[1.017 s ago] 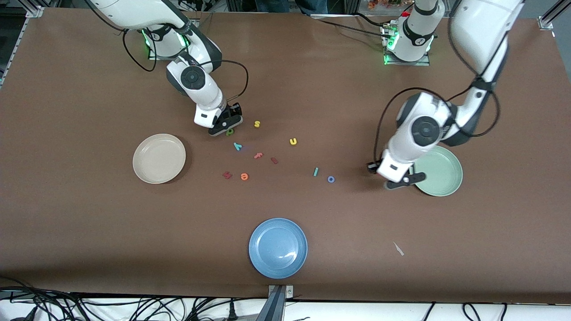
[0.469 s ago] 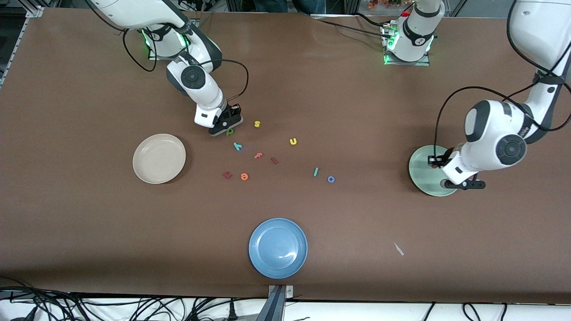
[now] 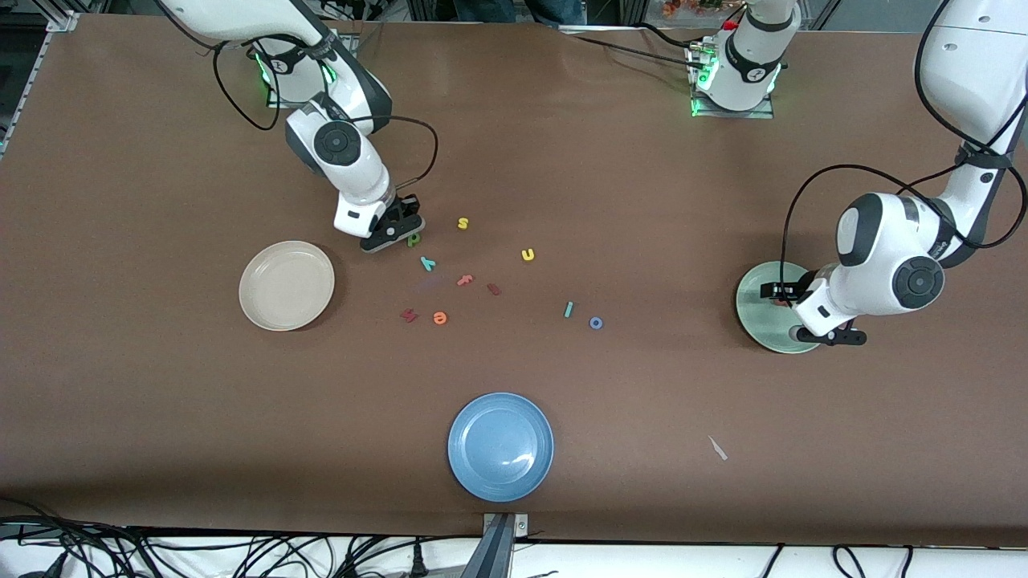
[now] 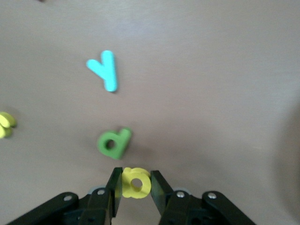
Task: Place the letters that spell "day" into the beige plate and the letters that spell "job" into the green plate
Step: 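Release the yellow letter on the cream plate with the right gripper, then grasp the blue ring letter with the left gripper while the right gripper reaches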
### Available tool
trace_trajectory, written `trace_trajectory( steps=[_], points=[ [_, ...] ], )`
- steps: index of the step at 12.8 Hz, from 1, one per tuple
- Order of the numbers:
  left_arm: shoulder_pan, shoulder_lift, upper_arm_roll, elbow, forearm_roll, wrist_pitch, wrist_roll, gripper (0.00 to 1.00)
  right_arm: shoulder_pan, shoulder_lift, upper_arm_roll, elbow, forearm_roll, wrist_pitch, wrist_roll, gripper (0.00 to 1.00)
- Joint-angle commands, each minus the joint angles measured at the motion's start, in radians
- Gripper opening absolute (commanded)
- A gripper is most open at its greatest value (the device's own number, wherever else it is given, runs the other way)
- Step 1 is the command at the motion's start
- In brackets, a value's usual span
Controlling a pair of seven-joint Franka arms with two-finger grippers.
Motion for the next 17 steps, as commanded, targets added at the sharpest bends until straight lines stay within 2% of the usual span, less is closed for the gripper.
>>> trace_trajectory(
  steps=[1,3,4,5,7,10,11,12,13,14,17],
  points=[
    [-0.115,0.008,0.001,0.074,0.004,-0.009,-0.163,1.0,-0.054,-0.075,-0.009,0.07,0.012,-0.183,-0.158,0.25],
    [-0.21,0.031,0.001,0.135,-0.032,-0.009,-0.352,1.0,-0.068,-0.103,-0.032,0.183,0.116,-0.341,-0.329,0.25],
    [-0.262,0.043,0.001,0.161,-0.086,-0.008,-0.419,1.0,-0.09,-0.103,-0.068,0.237,0.158,-0.404,-0.45,0.25],
    [-0.307,0.065,0.001,0.186,-0.127,-0.006,-0.491,1.0,-0.101,-0.102,-0.122,0.265,0.173,-0.421,-0.547,0.25],
    [-0.382,0.115,0.002,0.245,-0.123,0.013,-0.643,1.0,-0.113,-0.092,-0.206,0.282,0.173,-0.42,-0.707,0.26],
    [-0.435,0.166,0.004,0.261,-0.123,0.017,-0.711,1.0,-0.13,-0.073,-0.245,0.282,0.173,-0.408,-0.781,0.3],
    [-0.442,0.175,0.004,0.261,-0.123,0.049,-0.74,1.0,-0.13,-0.069,-0.245,0.282,0.172,-0.408,-0.781,0.37],
    [-0.447,0.177,0.004,0.261,-0.121,0.093,-0.763,1.0,-0.13,-0.068,-0.245,0.282,0.173,-0.404,-0.781,0.53],
    [-0.447,0.177,0.005,0.261,-0.121,0.096,-0.771,1.0,-0.13,-0.068,-0.245,0.282,0.173,-0.404,-0.781,0.63],
    [-0.449,0.18,0.007,0.26,-0.123,0.096,-0.773,1.0,-0.13,-0.069,-0.245,0.282,0.172,-0.404,-0.775,0.69],
    [-0.496,0.201,0.03,0.261,-0.115,0.103,-0.881,0.99,-0.128,-0.069,-0.227,0.297,0.173,-0.414,-0.72,0.7]
  ],
)
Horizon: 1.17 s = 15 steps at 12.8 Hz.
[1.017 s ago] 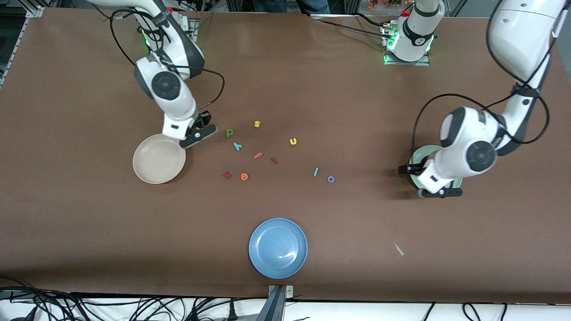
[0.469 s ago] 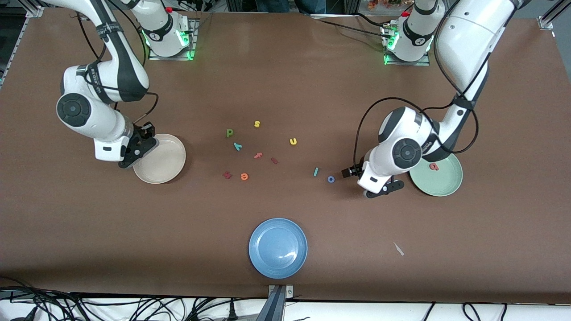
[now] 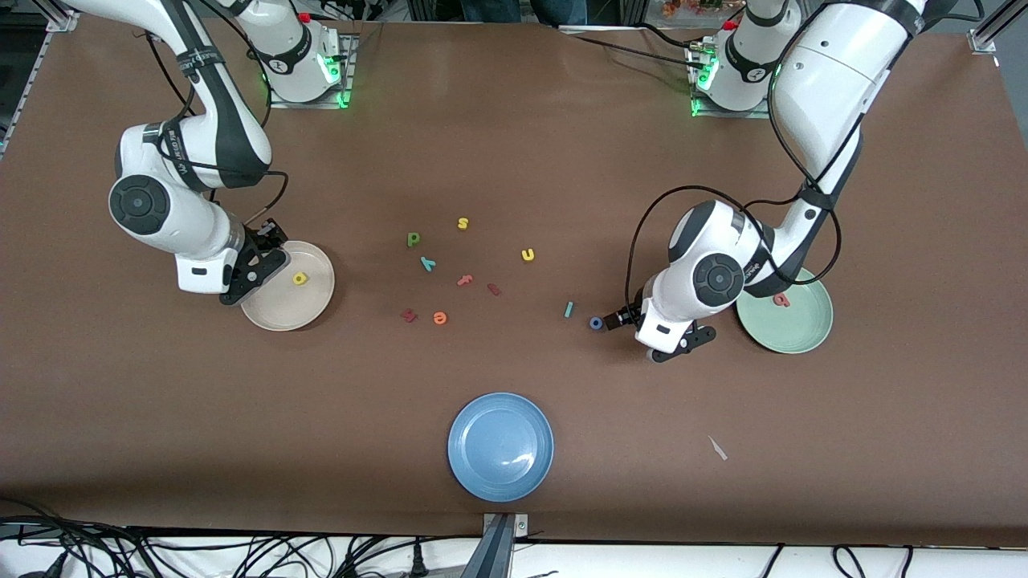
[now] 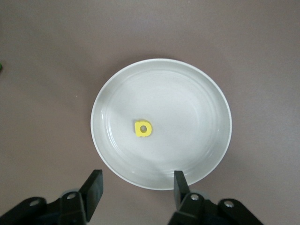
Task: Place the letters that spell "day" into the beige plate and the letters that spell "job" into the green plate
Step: 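Grasp the blue ring letter with the left gripper while the right gripper reaches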
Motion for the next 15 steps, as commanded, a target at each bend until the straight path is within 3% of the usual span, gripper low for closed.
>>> trace_trajectory(
  steps=[1,3,5,6,7,11,15],
  points=[
    [-0.081,0.021,0.052,0.026,-0.002,0.006,-0.092,0.99,0.002,0.003,0.045,0.013,0.031,-0.013,0.098,0.7],
    [-0.117,0.05,0.062,0.069,0.002,0.007,-0.2,0.98,0.003,0.029,0.126,0.013,0.118,-0.004,0.293,0.72],
    [-0.155,0.084,0.077,0.112,0.034,0.007,-0.256,0.97,0.014,0.063,0.193,0.01,0.132,0.063,0.417,0.75],
    [-0.157,0.092,0.076,0.121,0.034,0.007,-0.279,0.9,0.031,0.077,0.213,0.001,0.134,0.094,0.463,0.75],
    [-0.157,0.095,0.076,0.124,0.026,0.007,-0.302,0.82,0.04,0.089,0.227,-0.018,0.134,0.123,0.516,0.75],
    [-0.16,0.125,0.089,0.147,0.035,0.007,-0.331,0.84,0.075,0.101,0.281,-0.159,0.12,0.376,0.848,0.75],
    [-0.189,0.158,0.089,0.186,0.034,0.007,-0.336,0.83,0.092,0.118,0.281,-0.188,0.117,0.402,0.884,0.75]
  ],
)
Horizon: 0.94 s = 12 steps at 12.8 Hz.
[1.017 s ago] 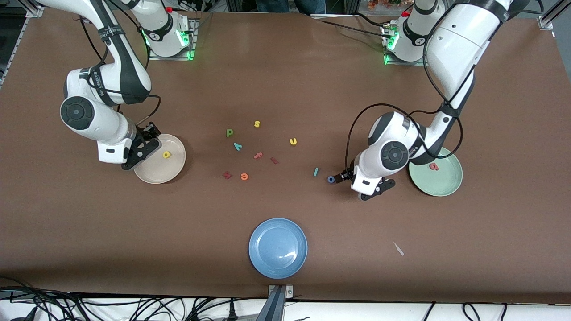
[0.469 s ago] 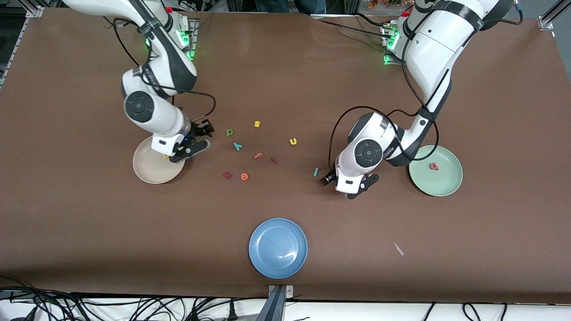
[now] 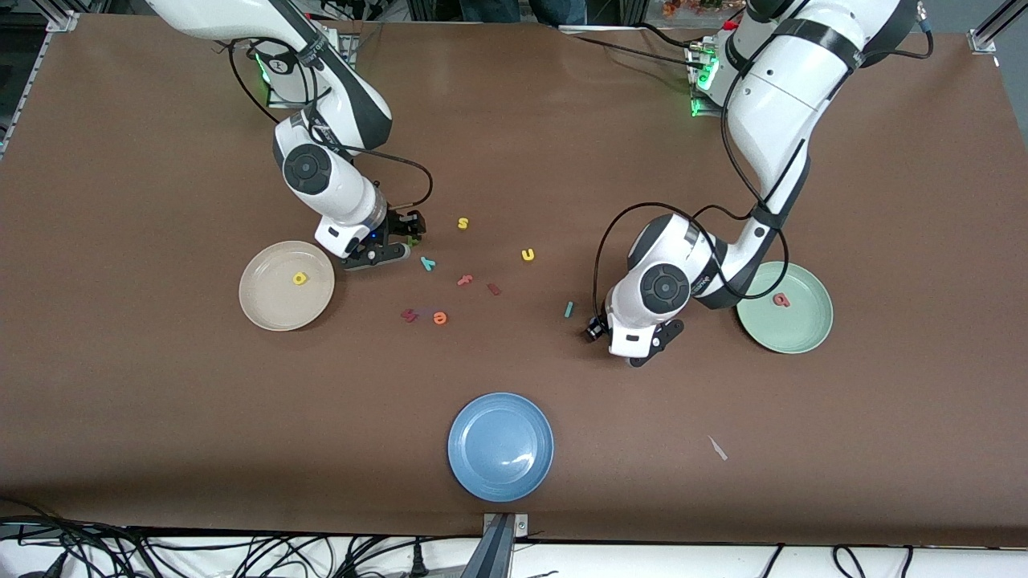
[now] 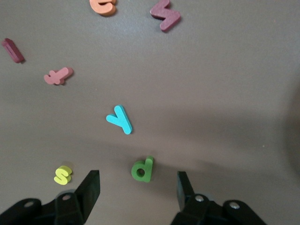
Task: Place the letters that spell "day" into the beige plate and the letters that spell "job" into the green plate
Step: 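Grasp the blue ring letter with the left gripper while the right gripper reaches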
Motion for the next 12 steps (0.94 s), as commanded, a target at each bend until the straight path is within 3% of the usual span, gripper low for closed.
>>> trace_trajectory(
  steps=[1,3,4,7,9,12],
  points=[
    [-0.032,0.024,0.009,0.048,0.025,-0.008,-0.037,0.83,0.0,0.022,0.005,-0.032,-0.002,0.072,0.047,0.74],
    [-0.041,0.032,0.014,0.049,0.026,-0.008,-0.038,0.73,0.021,0.054,-0.004,-0.04,-0.016,0.118,0.067,0.74],
    [-0.041,0.032,0.014,0.049,0.026,-0.008,-0.038,0.63,0.023,0.071,-0.005,-0.04,-0.019,0.123,0.073,0.74],
    [-0.041,0.032,0.015,0.049,0.028,-0.008,-0.029,0.45,0.058,0.112,-0.039,-0.04,-0.101,0.162,0.121,0.74],
    [-0.041,0.032,0.015,0.049,0.028,-0.008,-0.029,0.32,0.069,0.114,-0.05,-0.04,-0.135,0.162,0.136,0.64],
    [-0.03,0.027,0.015,0.049,0.029,-0.009,-0.029,0.02,0.084,0.114,-0.056,-0.043,-0.137,0.158,0.136,0.58]
  ],
)
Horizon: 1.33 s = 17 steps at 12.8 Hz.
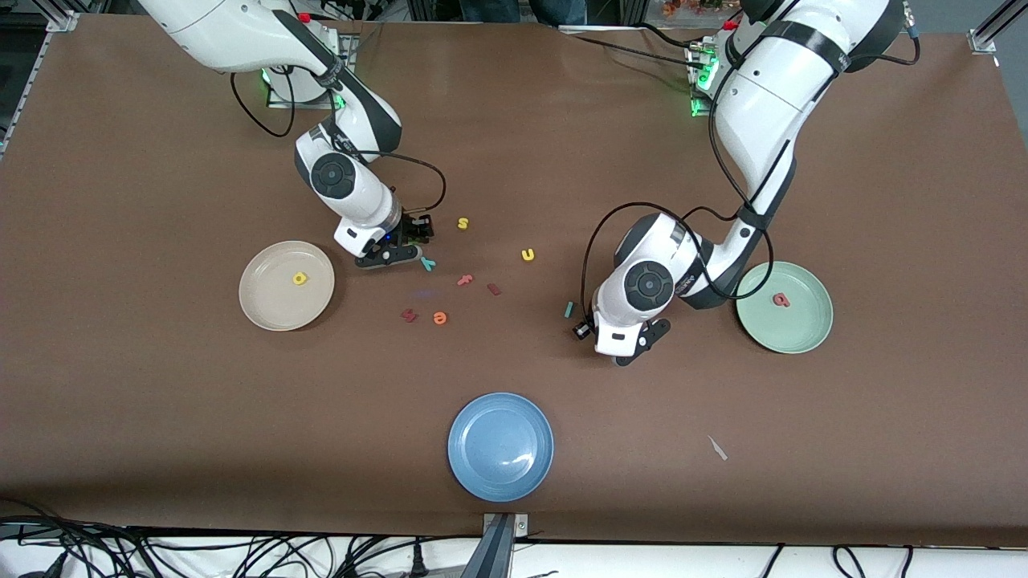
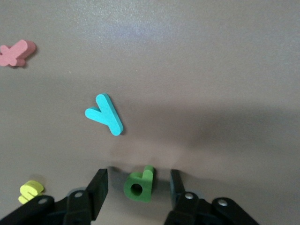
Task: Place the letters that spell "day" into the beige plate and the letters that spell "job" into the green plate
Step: 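Carry the blue letter toward the green plate while the right gripper grasps green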
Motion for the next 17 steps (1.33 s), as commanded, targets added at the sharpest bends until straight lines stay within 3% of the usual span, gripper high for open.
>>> trace_trajectory(
  steps=[1,6,10,13,15,17],
  points=[
    [0.0,0.01,0.01,0.018,0.028,-0.011,0.0,0.0,0.027,-0.002,-0.013,-0.007,-0.016,0.011,0.025,0.57],
    [0.024,-0.015,0.015,0.016,0.031,-0.023,0.067,0.0,0.035,-0.002,-0.013,-0.018,-0.019,0.014,0.045,0.45],
    [0.09,-0.091,0.009,0.016,0.031,-0.156,0.191,0.0,0.036,-0.002,-0.015,-0.021,-0.028,0.012,0.045,0.32],
    [0.188,-0.188,0.009,0.012,0.028,-0.356,0.436,0.0,0.035,-0.002,-0.015,-0.021,-0.028,0.012,0.043,0.19],
    [0.28,-0.211,0.009,0.001,0.028,-0.442,0.631,0.0,0.035,-0.011,-0.022,-0.019,-0.031,0.006,0.037,0.19],
    [0.366,-0.206,0.013,-0.037,0.044,-0.448,0.774,0.0,0.032,-0.048,-0.029,-0.007,-0.034,-0.052,0.025,0.19]
  ],
)
